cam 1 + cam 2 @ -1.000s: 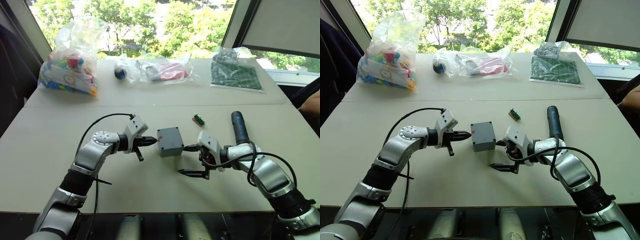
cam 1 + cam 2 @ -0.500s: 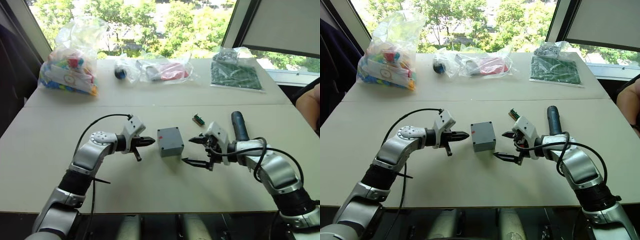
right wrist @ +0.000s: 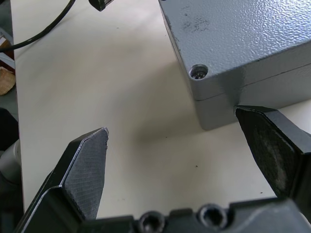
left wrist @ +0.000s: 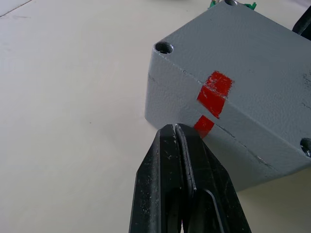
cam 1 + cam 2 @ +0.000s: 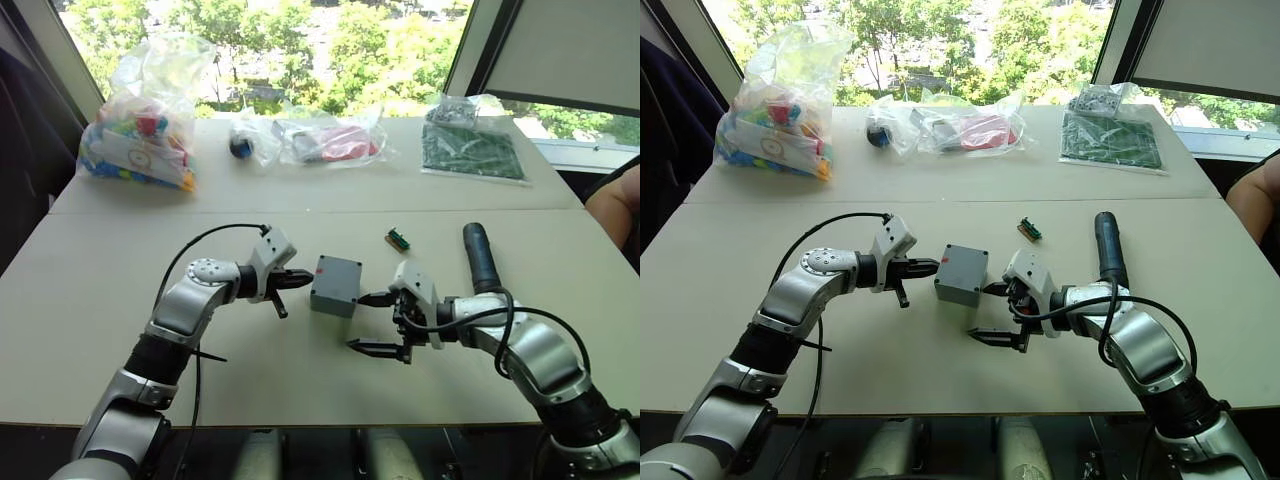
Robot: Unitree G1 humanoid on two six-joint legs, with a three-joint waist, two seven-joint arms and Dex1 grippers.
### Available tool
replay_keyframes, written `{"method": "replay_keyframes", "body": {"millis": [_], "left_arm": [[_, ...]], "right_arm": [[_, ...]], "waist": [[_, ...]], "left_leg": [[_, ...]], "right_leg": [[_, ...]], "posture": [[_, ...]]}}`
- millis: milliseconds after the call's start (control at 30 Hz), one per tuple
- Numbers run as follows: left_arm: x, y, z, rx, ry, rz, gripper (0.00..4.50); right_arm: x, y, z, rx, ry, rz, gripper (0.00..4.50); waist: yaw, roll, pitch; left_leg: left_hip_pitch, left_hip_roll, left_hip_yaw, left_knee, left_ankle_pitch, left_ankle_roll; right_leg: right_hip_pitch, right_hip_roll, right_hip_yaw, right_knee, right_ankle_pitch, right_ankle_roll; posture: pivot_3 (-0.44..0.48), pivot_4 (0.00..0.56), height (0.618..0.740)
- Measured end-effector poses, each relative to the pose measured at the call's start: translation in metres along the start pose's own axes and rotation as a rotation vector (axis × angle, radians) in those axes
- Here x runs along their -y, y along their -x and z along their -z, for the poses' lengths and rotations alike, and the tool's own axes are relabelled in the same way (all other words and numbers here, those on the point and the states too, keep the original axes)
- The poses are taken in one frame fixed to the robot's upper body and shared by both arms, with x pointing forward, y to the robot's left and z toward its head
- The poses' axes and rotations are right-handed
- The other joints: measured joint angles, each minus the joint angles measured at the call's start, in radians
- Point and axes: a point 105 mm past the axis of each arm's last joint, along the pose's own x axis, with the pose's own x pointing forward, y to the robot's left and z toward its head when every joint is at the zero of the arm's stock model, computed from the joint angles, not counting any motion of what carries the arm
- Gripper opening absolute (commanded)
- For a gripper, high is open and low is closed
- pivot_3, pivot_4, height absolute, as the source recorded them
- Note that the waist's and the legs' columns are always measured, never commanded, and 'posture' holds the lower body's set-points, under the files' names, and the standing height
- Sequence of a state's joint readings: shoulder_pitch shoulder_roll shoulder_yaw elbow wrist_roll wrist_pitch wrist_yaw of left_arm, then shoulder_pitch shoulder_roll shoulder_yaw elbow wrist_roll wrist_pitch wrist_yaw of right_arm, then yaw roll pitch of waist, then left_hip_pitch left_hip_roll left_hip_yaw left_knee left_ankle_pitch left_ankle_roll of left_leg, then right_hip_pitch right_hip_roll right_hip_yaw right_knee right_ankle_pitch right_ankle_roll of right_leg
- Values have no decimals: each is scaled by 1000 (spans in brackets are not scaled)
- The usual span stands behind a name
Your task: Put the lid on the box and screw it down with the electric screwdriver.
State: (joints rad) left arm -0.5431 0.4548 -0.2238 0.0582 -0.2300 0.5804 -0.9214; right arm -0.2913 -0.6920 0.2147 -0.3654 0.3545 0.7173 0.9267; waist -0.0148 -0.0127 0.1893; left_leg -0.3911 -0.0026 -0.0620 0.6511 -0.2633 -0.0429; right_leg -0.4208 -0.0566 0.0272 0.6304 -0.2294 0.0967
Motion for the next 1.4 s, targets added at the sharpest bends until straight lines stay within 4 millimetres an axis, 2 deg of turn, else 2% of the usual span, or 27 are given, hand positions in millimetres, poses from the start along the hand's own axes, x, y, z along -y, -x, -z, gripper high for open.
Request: {"method": "replay_keyframes", "body": {"millis": [100,200,367,500,667,733,767,800,867,900,967,1200,1400], "left_arm": [[5,8,1,-9,-5,23,0],[13,16,6,-29,0,58,0],[19,14,6,-24,8,79,0],[22,10,1,-5,6,90,0],[21,11,-1,-4,5,94,0],[15,16,-5,1,-1,78,0],[9,20,-10,9,-7,56,0],[3,24,-15,19,-10,35,0],[-9,38,-35,74,-19,-5,0],[-10,41,-39,87,-20,-11,0],[-9,44,-44,103,-11,-3,0],[-4,43,-40,106,25,8,0],[4,45,-50,147,46,50,0]], "right_arm": [[22,18,1,-10,0,102,4465],[34,31,-1,1,-7,159,4465],[58,46,-6,41,-31,256,4465],[79,50,0,53,-45,343,4465],[90,46,14,55,-98,410,4465],[95,47,19,51,-107,441,4465],[96,46,20,54,-108,449,4024],[96,45,19,61,-110,451,3887],[98,44,20,73,-113,460,3192],[98,44,20,73,-112,462,3004],[99,44,19,77,-108,463,2315],[99,41,15,94,-108,458,2315],[98,41,15,93,-107,452,2315]], "waist": [[0,0,0],[-1,0,0],[1,0,0],[2,0,0],[-2,0,0],[-1,0,0],[-1,0,0],[-3,0,0],[-3,0,0],[-3,0,0],[-3,0,0],[-3,0,0],[-4,0,0]], "left_leg": [[0,0,0,0,0,0],[0,0,0,0,0,0],[0,0,0,0,0,0],[0,0,0,0,0,0],[0,0,0,0,0,0],[0,0,0,0,0,0],[0,0,0,0,0,0],[0,0,0,0,0,0],[0,0,0,0,0,0],[0,0,0,0,0,0],[0,0,0,0,0,0],[0,0,0,0,0,0],[0,0,0,0,0,0]], "right_leg": [[0,0,0,0,0,0],[0,0,0,0,0,0],[0,0,0,0,0,0],[0,0,0,0,0,0],[0,0,0,0,0,0],[0,0,0,0,0,0],[0,0,0,1,0,0],[0,0,0,1,0,0],[0,0,0,0,0,0],[0,0,0,0,0,0],[0,0,0,0,0,0],[0,0,0,1,0,0],[0,0,0,1,0,0]], "posture": [[0,150,740],[0,150,740],[0,150,740],[0,150,740],[0,150,740],[0,150,740],[0,150,740],[0,150,740],[0,150,740],[0,150,740],[0,150,740],[0,150,740],[0,150,740]]}}
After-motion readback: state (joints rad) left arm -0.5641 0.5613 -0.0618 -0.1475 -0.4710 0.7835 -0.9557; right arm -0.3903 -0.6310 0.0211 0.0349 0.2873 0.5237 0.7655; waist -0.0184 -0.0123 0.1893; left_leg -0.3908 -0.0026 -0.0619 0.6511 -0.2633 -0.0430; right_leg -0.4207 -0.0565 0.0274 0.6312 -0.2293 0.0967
